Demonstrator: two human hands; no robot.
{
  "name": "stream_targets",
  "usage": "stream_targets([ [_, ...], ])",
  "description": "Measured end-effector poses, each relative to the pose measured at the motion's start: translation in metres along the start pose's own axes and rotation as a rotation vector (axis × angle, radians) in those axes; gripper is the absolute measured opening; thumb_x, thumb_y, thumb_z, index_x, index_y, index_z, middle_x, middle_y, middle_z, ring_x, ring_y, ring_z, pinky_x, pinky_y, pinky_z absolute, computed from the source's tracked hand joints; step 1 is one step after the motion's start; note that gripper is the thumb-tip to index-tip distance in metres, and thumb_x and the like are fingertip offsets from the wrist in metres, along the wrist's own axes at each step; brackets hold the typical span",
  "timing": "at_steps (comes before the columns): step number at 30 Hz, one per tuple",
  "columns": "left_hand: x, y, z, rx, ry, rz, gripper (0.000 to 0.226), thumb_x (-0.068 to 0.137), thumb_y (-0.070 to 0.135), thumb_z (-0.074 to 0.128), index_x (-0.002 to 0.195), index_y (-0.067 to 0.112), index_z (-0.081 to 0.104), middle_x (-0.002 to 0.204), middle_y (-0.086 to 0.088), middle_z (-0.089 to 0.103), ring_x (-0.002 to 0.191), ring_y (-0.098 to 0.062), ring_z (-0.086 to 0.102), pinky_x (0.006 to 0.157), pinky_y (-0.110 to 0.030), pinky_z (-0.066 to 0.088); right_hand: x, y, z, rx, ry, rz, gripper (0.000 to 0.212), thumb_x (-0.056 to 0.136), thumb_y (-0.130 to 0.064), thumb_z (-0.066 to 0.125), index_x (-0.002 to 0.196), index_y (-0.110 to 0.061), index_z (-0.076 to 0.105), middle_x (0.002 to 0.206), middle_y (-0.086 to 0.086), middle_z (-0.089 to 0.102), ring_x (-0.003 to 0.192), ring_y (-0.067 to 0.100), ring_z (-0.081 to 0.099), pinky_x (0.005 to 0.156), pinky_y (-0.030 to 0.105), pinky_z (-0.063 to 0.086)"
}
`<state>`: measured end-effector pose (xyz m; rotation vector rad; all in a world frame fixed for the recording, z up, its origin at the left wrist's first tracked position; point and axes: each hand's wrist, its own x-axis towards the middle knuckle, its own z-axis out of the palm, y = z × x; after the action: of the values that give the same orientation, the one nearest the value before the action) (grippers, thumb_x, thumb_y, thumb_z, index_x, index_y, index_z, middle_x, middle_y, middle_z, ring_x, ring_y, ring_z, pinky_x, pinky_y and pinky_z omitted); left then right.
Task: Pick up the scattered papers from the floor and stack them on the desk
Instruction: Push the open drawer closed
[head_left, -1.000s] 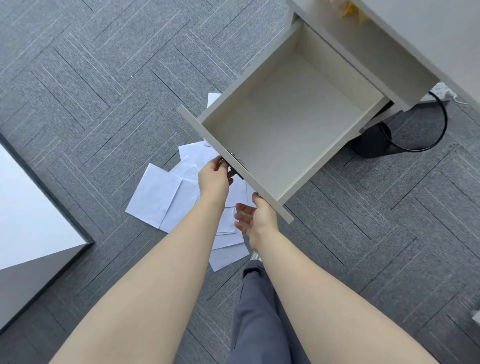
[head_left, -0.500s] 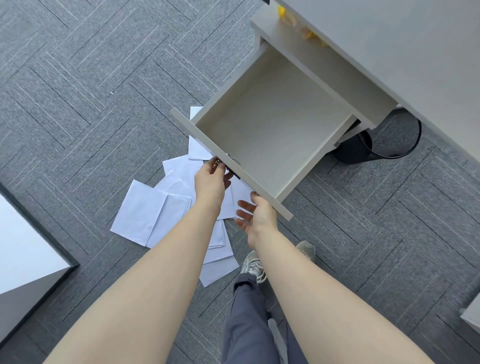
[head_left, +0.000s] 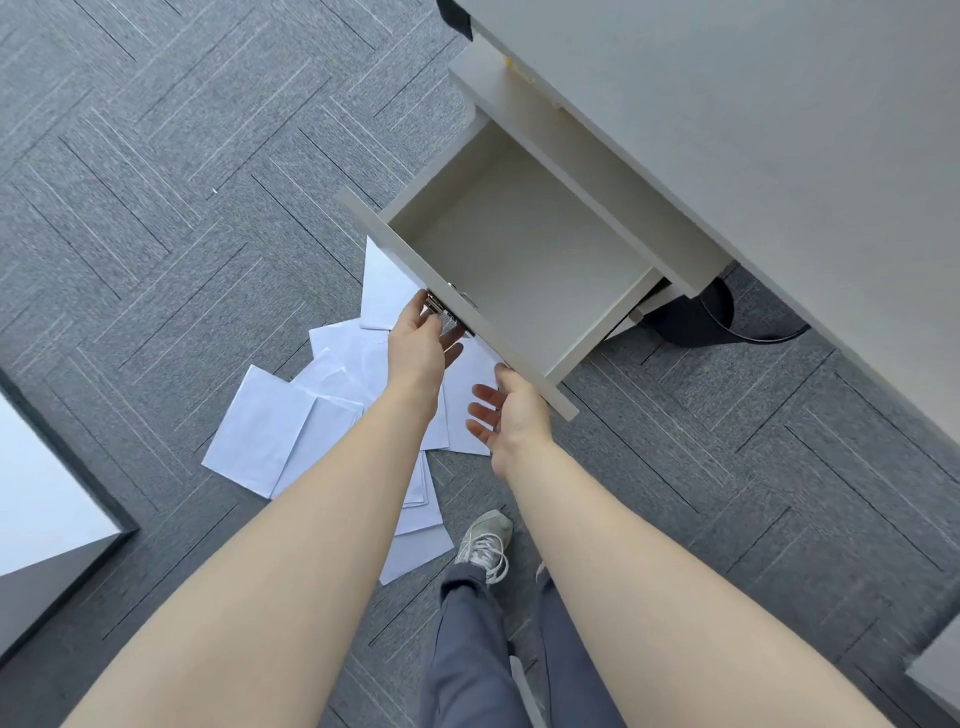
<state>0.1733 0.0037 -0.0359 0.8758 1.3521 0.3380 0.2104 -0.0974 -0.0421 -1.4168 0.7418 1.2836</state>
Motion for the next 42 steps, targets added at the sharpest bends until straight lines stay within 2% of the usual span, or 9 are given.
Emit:
stream_targets([
  [5, 0.002, 0.011, 0.03, -0.035, -0.024, 0.035, 0.048, 0.095, 0.0, 0.031, 0.132, 0.028, 0.044, 0.124, 0.006, 0.058, 0.109, -0.025, 0.065, 0.086, -0.028, 0.052, 0.01, -0.027, -0.009, -0.007, 0.005, -0.019, 0.014, 0.092, -0.034, 0.058, 0.087, -0.021, 0.058, 0.099, 0.005, 0.066, 0.076, 0.02, 0.061, 0.06, 0.03, 0.05],
  [8, 0.006, 0.015, 0.047, -0.015, -0.032, 0.059, 0.053, 0.093, -0.001, 0.03, 0.136, 0.027, 0.043, 0.129, 0.006, 0.056, 0.108, -0.025, 0.065, 0.089, -0.031, 0.05, 0.016, -0.044, -0.013, -0.003, 0.006, -0.034, 0.017, 0.092, -0.035, 0.058, 0.081, -0.022, 0.055, 0.098, 0.005, 0.066, 0.073, 0.02, 0.06, 0.06, 0.03, 0.049],
  [12, 0.013, 0.022, 0.069, -0.012, -0.046, 0.056, 0.055, 0.093, -0.001, 0.032, 0.139, 0.027, 0.04, 0.125, 0.01, 0.056, 0.104, -0.023, 0.067, 0.096, -0.037, 0.048, 0.023, -0.067, -0.019, -0.01, 0.018, -0.057, 0.021, 0.091, -0.036, 0.058, 0.075, -0.023, 0.052, 0.093, 0.003, 0.064, 0.072, 0.02, 0.06, 0.058, 0.029, 0.048],
  [16, 0.019, 0.028, 0.09, 0.0, -0.059, 0.07, 0.059, 0.09, -0.004, 0.029, 0.138, 0.029, 0.041, 0.125, 0.009, 0.056, 0.09, -0.016, 0.068, 0.09, -0.034, 0.049, 0.03, -0.089, -0.026, -0.004, 0.017, -0.079, 0.021, 0.091, -0.034, 0.058, 0.077, -0.021, 0.053, 0.091, 0.003, 0.063, 0.069, 0.02, 0.058, 0.058, 0.029, 0.047],
  [21, 0.022, 0.035, 0.112, 0.006, -0.072, 0.089, 0.06, 0.09, -0.005, 0.028, 0.139, 0.027, 0.039, 0.121, 0.01, 0.056, 0.09, -0.014, 0.066, 0.087, -0.033, 0.046, 0.038, -0.11, -0.035, -0.011, 0.01, -0.109, 0.018, 0.093, -0.036, 0.057, 0.086, -0.019, 0.054, 0.092, 0.004, 0.063, 0.068, 0.019, 0.058, 0.059, 0.029, 0.047],
  [25, 0.025, 0.038, 0.123, 0.007, -0.075, 0.089, 0.062, 0.089, -0.004, 0.029, 0.143, 0.025, 0.038, 0.127, 0.008, 0.056, 0.088, -0.014, 0.066, 0.087, -0.034, 0.047, 0.041, -0.122, -0.041, -0.04, 0.002, -0.127, 0.019, 0.092, -0.037, 0.056, 0.088, -0.018, 0.054, 0.092, 0.004, 0.064, 0.071, 0.02, 0.059, 0.06, 0.029, 0.049],
  [31, 0.027, 0.041, 0.134, 0.022, -0.11, 0.098, 0.065, 0.088, -0.005, 0.028, 0.144, 0.028, 0.036, 0.138, 0.009, 0.052, 0.101, -0.019, 0.066, 0.087, -0.032, 0.046, 0.045, -0.133, -0.045, -0.035, -0.001, -0.142, 0.019, 0.091, -0.036, 0.057, 0.093, -0.017, 0.056, 0.091, 0.003, 0.064, 0.071, 0.02, 0.059, 0.058, 0.027, 0.048],
  [35, 0.029, 0.044, 0.14, 0.043, -0.138, 0.11, 0.067, 0.088, -0.007, 0.028, 0.145, 0.027, 0.033, 0.128, 0.013, 0.052, 0.099, -0.021, 0.064, 0.085, -0.032, 0.043, 0.049, -0.138, -0.048, -0.033, -0.004, -0.172, 0.017, 0.093, -0.036, 0.055, 0.091, -0.019, 0.058, 0.094, 0.002, 0.067, 0.073, 0.02, 0.061, 0.062, 0.029, 0.049],
  [42, 0.034, 0.042, 0.142, 0.048, -0.152, 0.108, 0.07, 0.087, -0.009, 0.028, 0.146, 0.029, 0.032, 0.126, 0.016, 0.051, 0.108, -0.024, 0.063, 0.085, -0.032, 0.042, 0.05, -0.14, -0.049, -0.024, -0.007, -0.181, 0.013, 0.095, -0.022, 0.05, 0.086, -0.016, 0.057, 0.091, 0.001, 0.068, 0.07, 0.019, 0.062, 0.063, 0.03, 0.049],
])
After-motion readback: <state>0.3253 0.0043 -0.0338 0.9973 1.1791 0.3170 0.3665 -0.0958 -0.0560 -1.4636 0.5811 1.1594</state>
